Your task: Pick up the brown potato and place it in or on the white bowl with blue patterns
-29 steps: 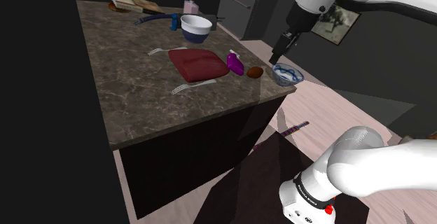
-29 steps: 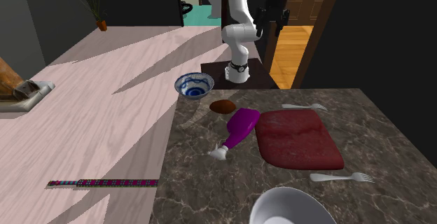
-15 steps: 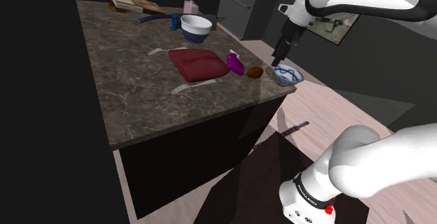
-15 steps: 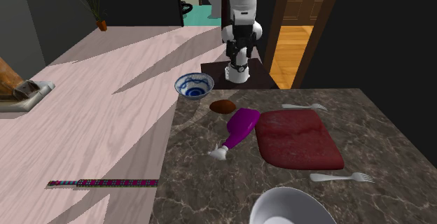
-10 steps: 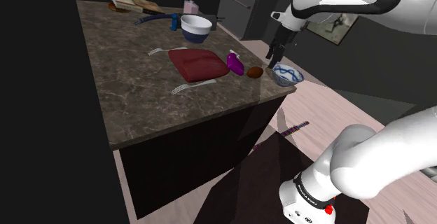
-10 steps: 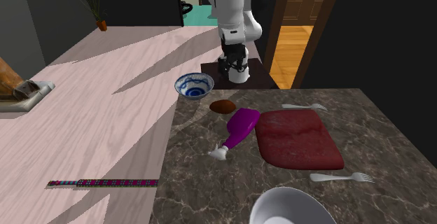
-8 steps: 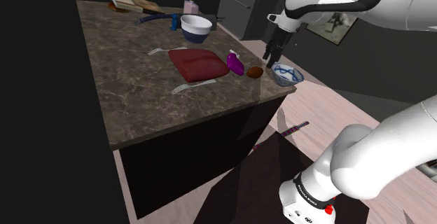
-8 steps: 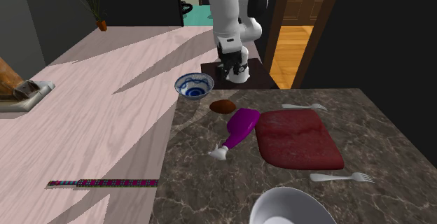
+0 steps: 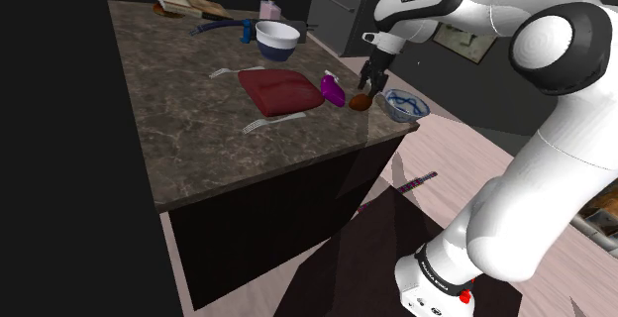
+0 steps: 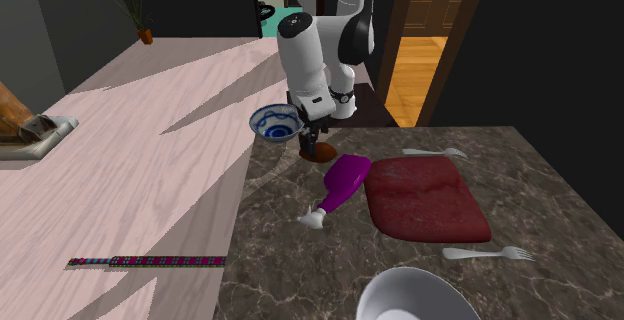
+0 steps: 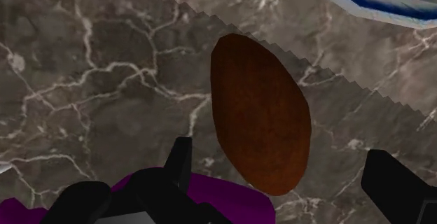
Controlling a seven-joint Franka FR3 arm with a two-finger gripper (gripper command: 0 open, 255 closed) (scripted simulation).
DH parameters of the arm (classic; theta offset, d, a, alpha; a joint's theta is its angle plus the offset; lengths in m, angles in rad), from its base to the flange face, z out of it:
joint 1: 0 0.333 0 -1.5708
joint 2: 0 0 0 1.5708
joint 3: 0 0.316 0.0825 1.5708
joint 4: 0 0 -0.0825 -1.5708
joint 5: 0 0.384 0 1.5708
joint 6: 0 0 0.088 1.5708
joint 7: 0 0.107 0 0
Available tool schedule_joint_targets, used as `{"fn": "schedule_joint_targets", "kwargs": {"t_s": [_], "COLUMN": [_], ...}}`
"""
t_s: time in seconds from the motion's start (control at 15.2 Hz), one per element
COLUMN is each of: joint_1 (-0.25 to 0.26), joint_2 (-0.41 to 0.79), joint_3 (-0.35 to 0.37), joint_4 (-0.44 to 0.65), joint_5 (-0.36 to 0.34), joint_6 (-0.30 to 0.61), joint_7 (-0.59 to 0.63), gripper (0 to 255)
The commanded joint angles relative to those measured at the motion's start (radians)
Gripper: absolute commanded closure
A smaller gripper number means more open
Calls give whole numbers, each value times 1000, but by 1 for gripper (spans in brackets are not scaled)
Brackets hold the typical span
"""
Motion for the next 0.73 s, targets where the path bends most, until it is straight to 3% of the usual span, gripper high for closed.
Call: {"fn": "schedule_joint_targets", "kwargs": {"t_s": [0.0,0.33,0.66], "joint_1": [-3,-1,-1], "joint_2": [23,38,38], "joint_3": [3,9,9], "joint_4": [-2,-48,-48], "joint_5": [16,31,31], "joint_6": [17,74,74], "joint_7": [-18,-28,-28], "gripper": [0,0,0]}}
